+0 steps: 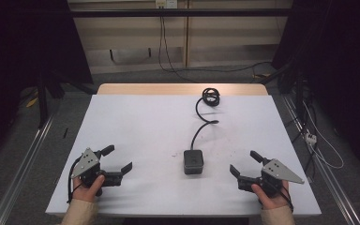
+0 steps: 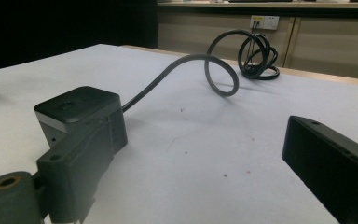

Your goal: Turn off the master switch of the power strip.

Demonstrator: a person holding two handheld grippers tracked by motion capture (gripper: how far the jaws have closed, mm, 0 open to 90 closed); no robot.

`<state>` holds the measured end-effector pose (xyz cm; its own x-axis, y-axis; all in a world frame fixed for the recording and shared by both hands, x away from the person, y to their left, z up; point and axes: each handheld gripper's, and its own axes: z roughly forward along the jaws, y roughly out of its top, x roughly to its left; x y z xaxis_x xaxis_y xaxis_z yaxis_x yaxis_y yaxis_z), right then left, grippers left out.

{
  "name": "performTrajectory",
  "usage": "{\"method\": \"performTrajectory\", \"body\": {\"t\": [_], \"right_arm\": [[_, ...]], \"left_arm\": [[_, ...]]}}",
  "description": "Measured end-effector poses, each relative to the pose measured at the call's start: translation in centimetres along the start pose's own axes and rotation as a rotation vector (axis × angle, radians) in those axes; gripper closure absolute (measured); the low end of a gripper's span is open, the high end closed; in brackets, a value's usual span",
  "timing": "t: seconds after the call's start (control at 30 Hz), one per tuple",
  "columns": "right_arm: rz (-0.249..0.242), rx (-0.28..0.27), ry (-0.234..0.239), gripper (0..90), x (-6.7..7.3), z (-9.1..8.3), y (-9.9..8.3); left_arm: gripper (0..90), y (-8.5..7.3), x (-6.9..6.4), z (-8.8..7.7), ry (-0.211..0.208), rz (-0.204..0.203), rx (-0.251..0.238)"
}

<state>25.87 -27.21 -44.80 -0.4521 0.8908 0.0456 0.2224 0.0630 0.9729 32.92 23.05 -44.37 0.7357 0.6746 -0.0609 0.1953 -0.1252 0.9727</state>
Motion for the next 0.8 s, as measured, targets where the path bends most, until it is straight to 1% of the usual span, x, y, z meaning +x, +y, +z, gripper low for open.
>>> {"method": "performTrajectory", "body": {"t": [0.1, 0.13, 0.27, 0.3, 0.37, 0.57, 0.63, 0.7, 0.8], "right_arm": [[-0.004, 0.005, 0.004, 8.1, 0.2, 0.5, 0.1], [0.002, 0.003, 0.005, 8.1, 0.3, 0.6, 0.2], [-0.002, 0.007, 0.021, 8.4, 0.6, 1.1, 0.3], [-0.011, 0.008, 0.027, 8.7, 0.8, 1.4, 0.4], [-0.008, 0.009, 0.030, 9.0, 0.9, 1.6, 0.5], [-0.003, 0.008, 0.034, 9.0, 0.9, 2.0, 0.6], [0.005, 0.009, 0.037, 9.1, 0.9, 2.1, 0.7], [0.008, 0.010, 0.040, 9.1, 0.9, 2.4, 0.8], [0.003, 0.009, 0.045, 9.3, 0.9, 2.6, 0.9]], "left_arm": [[3.9, 0.0, 0.1, -0.2, 0.004, -0.001, -0.002], [3.9, 0.0, 0.1, -0.3, 0.005, 0.001, 0.000], [3.8, -0.1, 0.0, -0.3, 0.006, -0.004, -0.004], [3.9, 0.0, 0.1, -0.3, 0.005, 0.003, 0.001], [3.8, 0.0, 0.1, -0.3, 0.005, 0.004, 0.000], [3.9, -0.1, 0.1, -0.3, 0.006, -0.001, -0.001], [3.9, -0.1, 0.0, -0.3, 0.004, -0.001, 0.001], [3.8, -0.1, 0.1, -0.3, 0.002, 0.005, 0.003], [3.9, -0.1, 0.0, -0.3, 0.003, 0.001, 0.001]]}}
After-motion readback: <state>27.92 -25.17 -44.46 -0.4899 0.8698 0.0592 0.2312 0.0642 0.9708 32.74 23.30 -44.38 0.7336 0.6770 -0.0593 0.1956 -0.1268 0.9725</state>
